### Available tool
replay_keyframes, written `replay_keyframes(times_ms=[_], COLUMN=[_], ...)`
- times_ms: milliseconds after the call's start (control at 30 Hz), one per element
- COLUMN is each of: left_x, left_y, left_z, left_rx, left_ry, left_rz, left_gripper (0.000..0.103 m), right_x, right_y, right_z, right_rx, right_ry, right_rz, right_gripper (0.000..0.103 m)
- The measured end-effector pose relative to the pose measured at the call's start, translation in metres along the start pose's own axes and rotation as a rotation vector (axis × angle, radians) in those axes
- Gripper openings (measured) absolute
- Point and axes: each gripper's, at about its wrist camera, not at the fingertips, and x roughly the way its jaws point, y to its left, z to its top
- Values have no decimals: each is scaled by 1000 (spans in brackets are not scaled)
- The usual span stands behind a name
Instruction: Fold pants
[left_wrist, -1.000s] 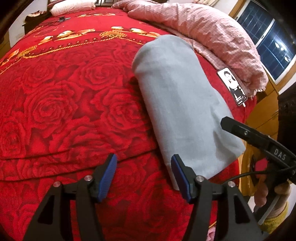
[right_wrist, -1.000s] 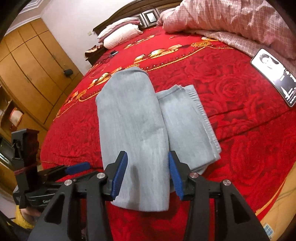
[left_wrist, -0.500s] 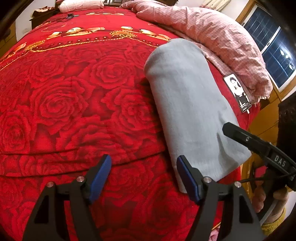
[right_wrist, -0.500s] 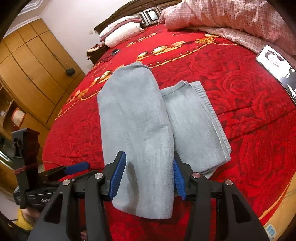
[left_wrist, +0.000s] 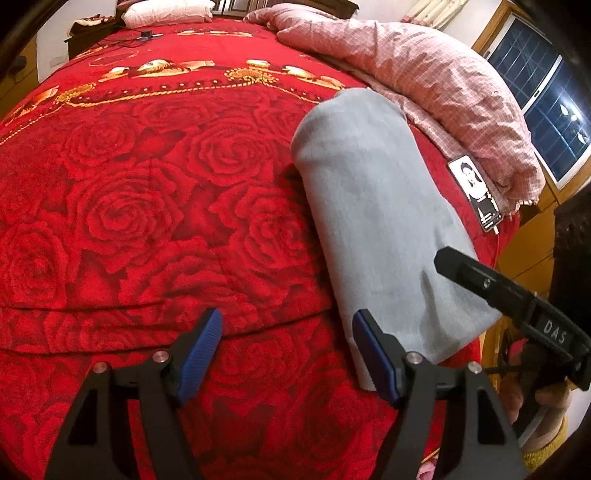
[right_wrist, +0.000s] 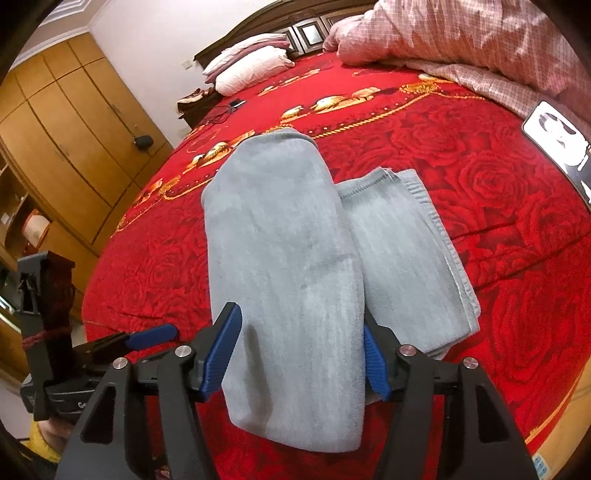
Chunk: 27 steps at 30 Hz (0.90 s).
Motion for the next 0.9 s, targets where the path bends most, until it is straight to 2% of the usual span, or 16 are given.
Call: replay_keyframes(times_ms=[133, 167, 200, 233, 367, 700, 900], left_x=[-4, -5, -6, -7, -11, -19, -22], left_y=[1, 1, 1, 0, 0, -1, -11], left_z=[1, 1, 1, 2, 3, 7, 16], left_rx=[-4, -5, -4, -3, -6, 5, 43], left_ry=[-16, -18, -21, -24, -42, -76, -94], left_rz=[0, 0, 0, 1, 6, 14, 10], left_gripper=[76, 76, 76, 76, 76, 76, 76], right_x=[-5, -6, -5, -5, -14, -53, -77], right_y=[12, 16, 19, 22, 21, 28, 2], right_z=[-6, -8, -8, -8, -1, 12, 28], right_rx=[-29, -51, -73, -94, -78, -107, -46], right_ry=[-8, -8, -9, -13, -51, -142, -169], right_rz=[-8, -17, -28, -47, -9, 22, 61], right_gripper=[54, 46, 26, 18, 13, 12, 12])
